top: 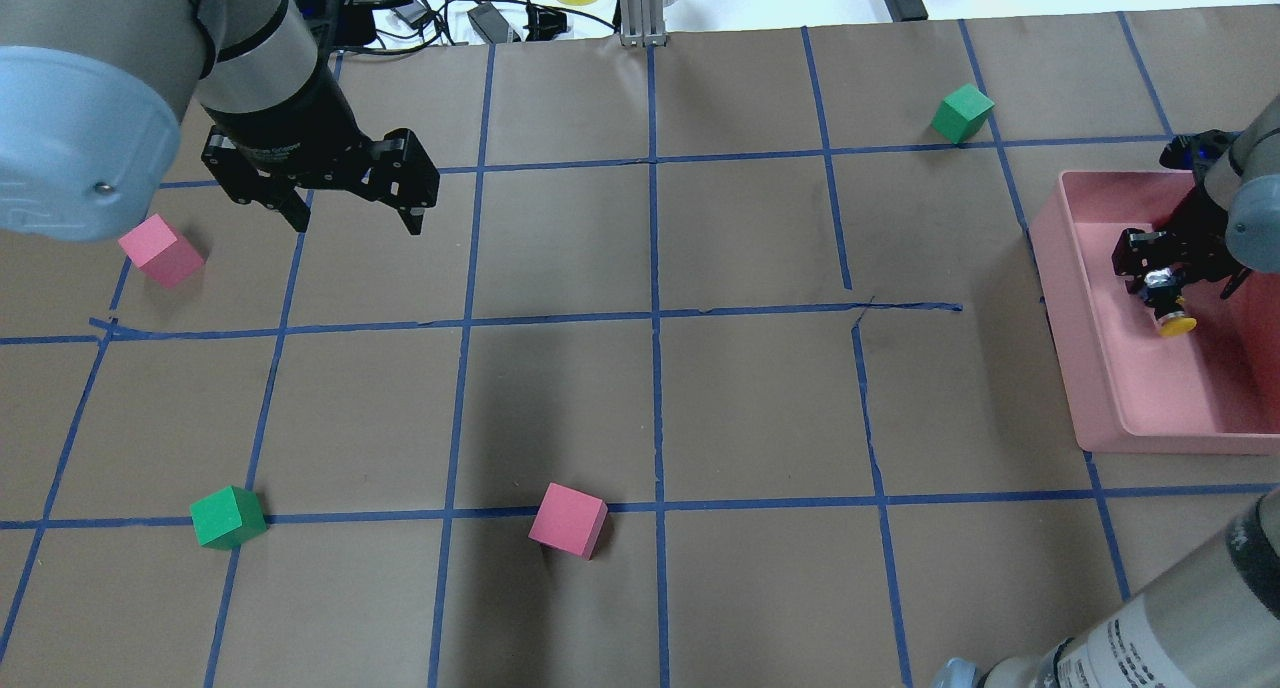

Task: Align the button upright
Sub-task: 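Close the right gripper on the button switch and lift it, then carry the button switch out of the tray to the table center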

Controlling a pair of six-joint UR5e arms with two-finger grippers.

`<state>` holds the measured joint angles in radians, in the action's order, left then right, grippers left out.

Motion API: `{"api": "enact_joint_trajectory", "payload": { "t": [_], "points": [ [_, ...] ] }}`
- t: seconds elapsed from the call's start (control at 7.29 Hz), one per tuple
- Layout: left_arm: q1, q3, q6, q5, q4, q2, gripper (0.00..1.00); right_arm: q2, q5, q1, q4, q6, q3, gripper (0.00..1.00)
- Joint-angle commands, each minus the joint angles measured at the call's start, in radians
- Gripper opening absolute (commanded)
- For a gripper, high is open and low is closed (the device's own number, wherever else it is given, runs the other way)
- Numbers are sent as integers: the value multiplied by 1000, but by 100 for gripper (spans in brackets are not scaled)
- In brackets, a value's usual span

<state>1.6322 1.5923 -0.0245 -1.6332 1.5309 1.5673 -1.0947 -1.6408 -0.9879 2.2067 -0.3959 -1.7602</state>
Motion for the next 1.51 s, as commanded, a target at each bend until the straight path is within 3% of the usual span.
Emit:
{"api": "enact_joint_trajectory", "payload": {
  "t": [0.0, 0.69, 0.96, 1.24, 1.37],
  "points": [
    [0, 0, 2, 0, 0, 0, 100, -63, 1, -2, -68, 23, 19, 0],
    [-2, 0, 2, 0, 0, 0, 100, -166, -4, -127, -284, 92, 160, 0],
    [0, 0, 2, 1, 0, 0, 100, -162, 22, -309, -289, 258, 188, 0],
    [0, 0, 0, 0, 0, 0, 100, -122, 119, -473, -269, 423, 188, 0],
    [0, 0, 0, 0, 0, 0, 100, -78, 140, -562, -210, 460, 180, 0]
  ]
}}
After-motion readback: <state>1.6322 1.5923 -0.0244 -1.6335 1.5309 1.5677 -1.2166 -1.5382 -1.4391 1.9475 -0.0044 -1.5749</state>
